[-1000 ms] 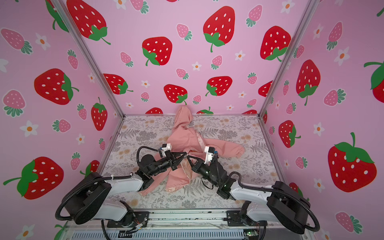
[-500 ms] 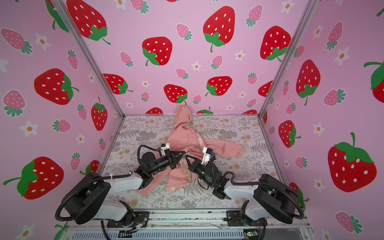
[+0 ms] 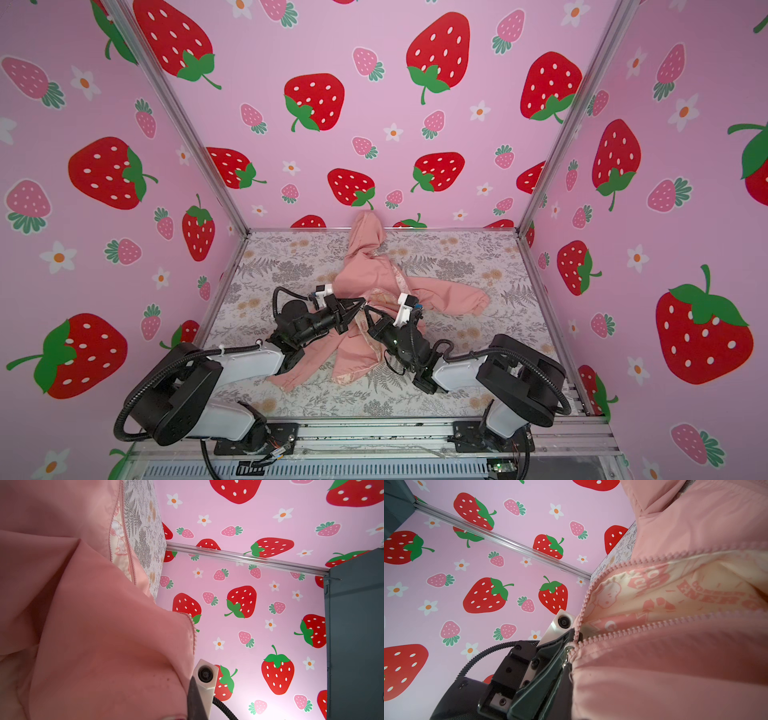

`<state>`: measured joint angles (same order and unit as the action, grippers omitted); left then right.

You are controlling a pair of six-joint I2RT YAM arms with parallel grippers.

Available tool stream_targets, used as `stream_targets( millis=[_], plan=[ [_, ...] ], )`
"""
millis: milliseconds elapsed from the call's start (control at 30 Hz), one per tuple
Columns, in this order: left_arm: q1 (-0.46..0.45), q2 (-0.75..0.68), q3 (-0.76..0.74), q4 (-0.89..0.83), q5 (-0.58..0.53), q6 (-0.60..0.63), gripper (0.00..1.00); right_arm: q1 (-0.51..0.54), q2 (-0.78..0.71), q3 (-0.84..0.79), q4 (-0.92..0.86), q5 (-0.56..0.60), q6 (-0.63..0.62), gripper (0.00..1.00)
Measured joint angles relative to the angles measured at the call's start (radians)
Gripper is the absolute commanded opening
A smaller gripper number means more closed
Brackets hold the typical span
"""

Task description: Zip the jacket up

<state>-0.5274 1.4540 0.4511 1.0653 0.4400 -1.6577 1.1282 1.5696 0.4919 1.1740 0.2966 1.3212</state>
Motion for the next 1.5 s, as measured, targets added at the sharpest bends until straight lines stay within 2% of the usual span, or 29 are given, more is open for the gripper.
stream_targets(
  millis=[233, 433, 633, 867, 1000, 1500],
  plan=[
    [0.016, 0.095, 0.046, 0.098, 0.019, -0.006, 0.0, 0.0, 0.05, 0.034, 0.044, 0.071, 0.034, 0.0],
    [0.019, 0.117, 0.049, 0.16, 0.029, -0.004, 0.0, 0.0, 0.057, 0.032, 0.087, 0.077, 0.072, 0.0],
    [0.017, 0.122, 0.049, 0.187, 0.04, -0.024, 0.0, 0.0, 0.006, 0.032, 0.019, 0.063, 0.046, 0.0],
    [-0.005, 0.013, 0.057, 0.041, 0.055, -0.029, 0.0, 0.0, -0.122, 0.003, -0.12, 0.013, -0.033, 0.0],
    [-0.012, -0.048, 0.076, -0.04, 0.071, -0.02, 0.0, -0.001, -0.172, -0.013, -0.13, -0.017, -0.06, 0.0],
    [-0.023, -0.107, 0.091, -0.15, 0.149, -0.01, 0.0, -0.017, -0.311, -0.088, -0.196, -0.103, -0.086, 0.0]
  ],
)
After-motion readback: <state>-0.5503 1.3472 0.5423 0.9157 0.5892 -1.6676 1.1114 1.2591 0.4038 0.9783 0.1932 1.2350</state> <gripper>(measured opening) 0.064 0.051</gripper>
